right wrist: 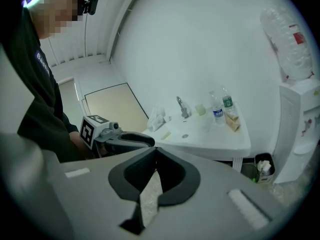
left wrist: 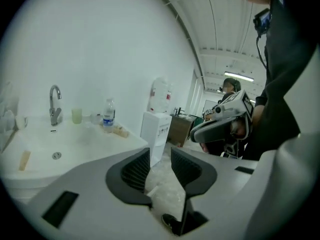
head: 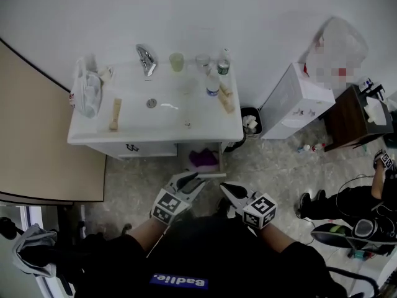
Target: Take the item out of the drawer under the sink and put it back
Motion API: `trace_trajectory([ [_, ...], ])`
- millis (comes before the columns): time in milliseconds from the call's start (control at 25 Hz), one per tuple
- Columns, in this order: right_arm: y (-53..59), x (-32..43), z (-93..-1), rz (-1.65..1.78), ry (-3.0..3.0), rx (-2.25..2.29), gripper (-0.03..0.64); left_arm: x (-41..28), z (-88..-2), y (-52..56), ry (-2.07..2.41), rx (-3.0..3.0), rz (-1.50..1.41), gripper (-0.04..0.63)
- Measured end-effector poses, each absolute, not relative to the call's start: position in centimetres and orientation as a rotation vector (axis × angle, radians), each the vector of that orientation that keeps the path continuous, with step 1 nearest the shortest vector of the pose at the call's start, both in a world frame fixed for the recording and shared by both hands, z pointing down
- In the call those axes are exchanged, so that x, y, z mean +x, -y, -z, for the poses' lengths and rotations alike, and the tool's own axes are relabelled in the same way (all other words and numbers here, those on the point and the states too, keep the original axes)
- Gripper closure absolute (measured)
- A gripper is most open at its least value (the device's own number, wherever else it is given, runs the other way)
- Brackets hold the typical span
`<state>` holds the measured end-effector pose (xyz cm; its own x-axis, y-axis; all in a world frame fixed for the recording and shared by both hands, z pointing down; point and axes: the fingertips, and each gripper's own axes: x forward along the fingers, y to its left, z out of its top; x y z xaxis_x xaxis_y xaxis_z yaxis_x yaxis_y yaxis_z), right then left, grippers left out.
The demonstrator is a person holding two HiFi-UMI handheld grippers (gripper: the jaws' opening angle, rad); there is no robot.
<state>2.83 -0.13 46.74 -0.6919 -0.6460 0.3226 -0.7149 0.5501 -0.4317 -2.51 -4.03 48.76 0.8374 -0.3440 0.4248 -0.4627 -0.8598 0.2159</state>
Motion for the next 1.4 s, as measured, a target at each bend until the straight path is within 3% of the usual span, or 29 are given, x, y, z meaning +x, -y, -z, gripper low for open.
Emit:
trace_trajectory([
  [640, 0.5, -0.9, -37.3, -0.632, 2.866, 1.094, 0.615, -3.1, -35.2, 0.7, 0.519, 2.79, -0.139, 0.589],
  [1400, -0.9, -3.0, -37.7, -0.556, 2.866, 0.992, 0.615, -4.1, -36.1, -0.3, 0.534, 2.783, -0.157, 0.589],
])
